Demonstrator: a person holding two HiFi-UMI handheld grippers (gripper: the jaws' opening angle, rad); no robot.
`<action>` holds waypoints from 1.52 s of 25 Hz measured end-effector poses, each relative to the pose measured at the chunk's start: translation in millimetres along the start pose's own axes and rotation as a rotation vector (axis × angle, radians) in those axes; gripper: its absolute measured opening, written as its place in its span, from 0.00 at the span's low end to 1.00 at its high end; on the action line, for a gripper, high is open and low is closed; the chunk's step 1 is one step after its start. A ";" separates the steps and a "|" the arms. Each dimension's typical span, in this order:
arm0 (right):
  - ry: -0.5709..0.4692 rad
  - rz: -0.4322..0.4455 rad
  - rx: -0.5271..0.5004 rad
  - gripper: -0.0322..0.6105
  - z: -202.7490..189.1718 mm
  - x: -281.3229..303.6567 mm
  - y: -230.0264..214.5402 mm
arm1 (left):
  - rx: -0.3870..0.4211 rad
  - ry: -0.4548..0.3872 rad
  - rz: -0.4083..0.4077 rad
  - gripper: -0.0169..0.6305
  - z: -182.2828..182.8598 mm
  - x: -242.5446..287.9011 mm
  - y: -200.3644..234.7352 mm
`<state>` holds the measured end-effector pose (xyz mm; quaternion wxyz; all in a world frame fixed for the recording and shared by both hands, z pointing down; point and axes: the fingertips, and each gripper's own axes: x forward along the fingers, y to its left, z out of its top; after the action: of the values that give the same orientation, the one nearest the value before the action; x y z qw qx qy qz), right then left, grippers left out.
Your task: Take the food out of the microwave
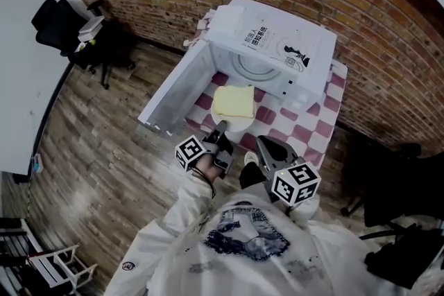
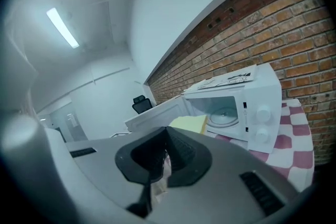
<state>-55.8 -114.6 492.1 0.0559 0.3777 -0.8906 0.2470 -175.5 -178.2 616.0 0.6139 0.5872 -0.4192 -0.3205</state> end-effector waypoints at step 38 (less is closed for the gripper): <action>0.035 0.114 -0.099 0.07 -61.5 -59.9 94.7 | -0.025 -0.117 -0.066 0.06 -44.8 -159.2 -48.1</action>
<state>-85.1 9.7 491.0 0.0761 0.3190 -0.9206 0.2120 -201.4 -22.0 548.2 0.5847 0.5733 -0.4305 -0.3796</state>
